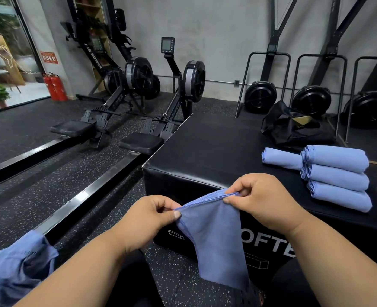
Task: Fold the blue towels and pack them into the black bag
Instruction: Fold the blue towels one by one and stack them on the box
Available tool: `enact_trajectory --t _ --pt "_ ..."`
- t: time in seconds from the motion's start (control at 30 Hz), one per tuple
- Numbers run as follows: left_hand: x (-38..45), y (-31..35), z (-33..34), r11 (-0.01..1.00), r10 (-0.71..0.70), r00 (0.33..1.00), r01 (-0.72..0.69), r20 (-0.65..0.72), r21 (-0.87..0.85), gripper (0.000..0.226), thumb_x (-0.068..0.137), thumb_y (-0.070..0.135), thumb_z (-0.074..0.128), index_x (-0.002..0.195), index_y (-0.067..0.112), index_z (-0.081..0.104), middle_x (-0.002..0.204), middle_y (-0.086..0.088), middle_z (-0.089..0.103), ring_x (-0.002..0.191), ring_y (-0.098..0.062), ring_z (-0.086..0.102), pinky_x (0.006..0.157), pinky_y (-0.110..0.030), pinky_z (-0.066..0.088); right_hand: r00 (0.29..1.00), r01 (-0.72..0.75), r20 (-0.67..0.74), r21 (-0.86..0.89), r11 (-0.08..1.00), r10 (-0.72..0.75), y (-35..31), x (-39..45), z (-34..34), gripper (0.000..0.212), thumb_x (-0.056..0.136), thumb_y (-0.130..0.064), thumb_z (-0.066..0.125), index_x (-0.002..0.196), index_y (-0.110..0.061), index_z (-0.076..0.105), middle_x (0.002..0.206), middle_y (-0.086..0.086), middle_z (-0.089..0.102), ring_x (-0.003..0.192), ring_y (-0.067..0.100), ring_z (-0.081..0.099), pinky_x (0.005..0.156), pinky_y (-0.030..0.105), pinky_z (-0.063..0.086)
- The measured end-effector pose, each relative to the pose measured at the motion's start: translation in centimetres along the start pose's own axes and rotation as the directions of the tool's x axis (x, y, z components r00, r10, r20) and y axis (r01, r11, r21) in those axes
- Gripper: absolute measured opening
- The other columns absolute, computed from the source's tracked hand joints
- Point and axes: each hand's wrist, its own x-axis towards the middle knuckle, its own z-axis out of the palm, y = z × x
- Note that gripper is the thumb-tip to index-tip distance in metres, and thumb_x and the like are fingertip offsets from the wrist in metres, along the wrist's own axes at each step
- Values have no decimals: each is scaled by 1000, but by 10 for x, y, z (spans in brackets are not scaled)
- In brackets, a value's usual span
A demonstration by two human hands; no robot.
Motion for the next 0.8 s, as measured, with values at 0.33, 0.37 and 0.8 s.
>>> enact_trajectory --t 0.33,0.37,0.8 --pt "5 1 -3 997 -38 992 30 -118 -68 21 85 2 80 79 22 82 87 -13 78 72 -9 64 67 -17 49 997 29 -64 -70 997 -34 -7 8 7 21 75 -25 93 67 -27 75 67 -11 68 59 2 57 59 15 45" --pt "7 1 -4 997 -39 991 30 -129 -65 19 84 3 81 79 21 82 85 -14 77 70 -9 62 64 -17 47 998 30 -55 -66 997 -34 -7 9 7 21 75 -25 94 67 -27 74 66 -11 68 58 1 56 59 15 45" --pt "17 18 -8 942 -67 997 49 -43 -333 34 82 -8 76 109 6 62 77 -1 70 55 -5 55 52 -14 43 960 -65 261 -152 986 104 10 19 -3 11 88 -31 83 97 -36 79 86 -12 76 76 1 67 77 25 54"
